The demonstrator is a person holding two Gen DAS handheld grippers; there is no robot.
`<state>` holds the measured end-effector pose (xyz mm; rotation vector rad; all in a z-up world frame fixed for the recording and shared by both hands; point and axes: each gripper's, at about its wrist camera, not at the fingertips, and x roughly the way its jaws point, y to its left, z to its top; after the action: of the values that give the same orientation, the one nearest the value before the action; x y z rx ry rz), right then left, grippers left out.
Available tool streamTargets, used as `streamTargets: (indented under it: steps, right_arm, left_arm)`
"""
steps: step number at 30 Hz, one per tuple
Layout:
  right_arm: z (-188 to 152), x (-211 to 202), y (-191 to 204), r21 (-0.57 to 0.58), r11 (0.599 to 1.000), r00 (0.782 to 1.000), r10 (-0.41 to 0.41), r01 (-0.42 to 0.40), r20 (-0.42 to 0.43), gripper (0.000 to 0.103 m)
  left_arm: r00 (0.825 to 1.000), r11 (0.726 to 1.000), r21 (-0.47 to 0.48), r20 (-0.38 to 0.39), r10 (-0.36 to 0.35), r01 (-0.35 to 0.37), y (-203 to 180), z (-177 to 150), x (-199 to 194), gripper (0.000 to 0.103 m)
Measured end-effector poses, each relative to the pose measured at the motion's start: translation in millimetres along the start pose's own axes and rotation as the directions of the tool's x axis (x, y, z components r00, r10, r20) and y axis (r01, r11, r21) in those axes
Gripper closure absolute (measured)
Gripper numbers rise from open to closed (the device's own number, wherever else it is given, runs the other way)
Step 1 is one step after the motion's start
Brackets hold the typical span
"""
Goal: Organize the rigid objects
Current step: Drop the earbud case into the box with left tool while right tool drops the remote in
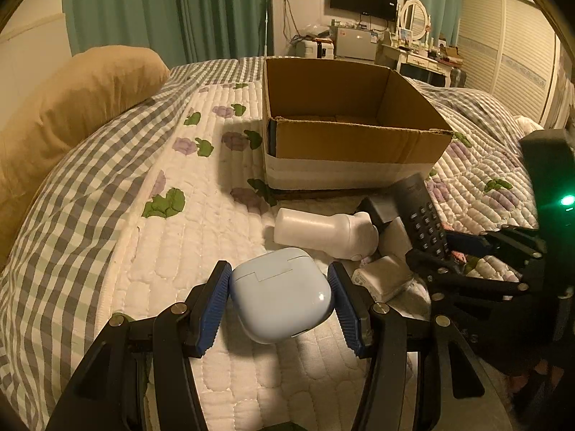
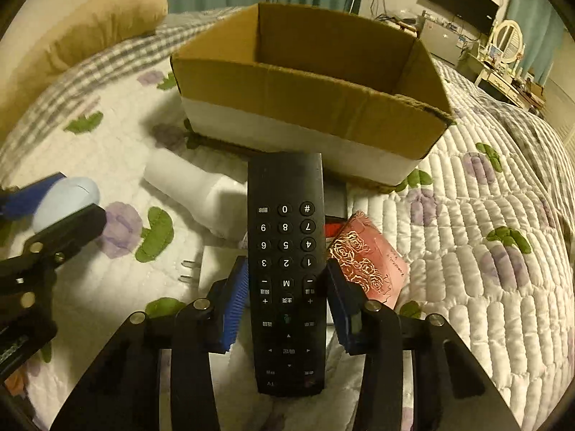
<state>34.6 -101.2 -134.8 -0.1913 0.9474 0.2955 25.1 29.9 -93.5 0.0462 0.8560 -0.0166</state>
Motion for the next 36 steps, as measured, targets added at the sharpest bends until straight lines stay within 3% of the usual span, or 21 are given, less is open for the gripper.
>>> streamTargets:
  steps: [8, 15, 19, 23, 27, 36]
  right_arm:
    - [34, -61, -10, -0.001, 1.000, 0.993, 0.025, -0.026, 0.116, 0.062]
    - [102, -128, -41, -0.008, 1.000, 0.974, 0.015, -0.014, 0.224, 0.062]
    - [145, -144, -58, 0.001, 1.000, 0.965, 0.005, -0.005, 0.264, 0.062]
    - [178, -137, -69, 0.020, 0.999, 0.967, 0.025, -0.031, 0.255, 0.062]
    - [199, -104, -76, 0.032, 0.999, 0.979, 0.015, -0.022, 0.205, 0.062]
    - [198, -33, -89, 0.054, 0.998, 0.995, 0.008, -0.013, 0.101, 0.062]
  left_arm:
    - [0.999, 1.000, 0.011, 0.047, -0.011, 0.011, -4, 24, -16, 0.047]
    - [0.986, 0.999, 0.022, 0.158, -0.051, 0.048, -8, 94, -39, 0.047]
    - [0.973, 0.998, 0.048, 0.226, -0.041, 0.031, -16, 143, -37, 0.047]
    - [0.967, 0.997, 0.056, 0.246, -0.065, 0.053, -20, 183, -13, 0.047]
    - [0.976, 0.996, 0.080, 0.213, -0.055, 0.039, -29, 199, 30, 0.047]
    - [0.992, 0.994, 0.077, 0.099, -0.081, 0.073, -31, 178, 105, 0.047]
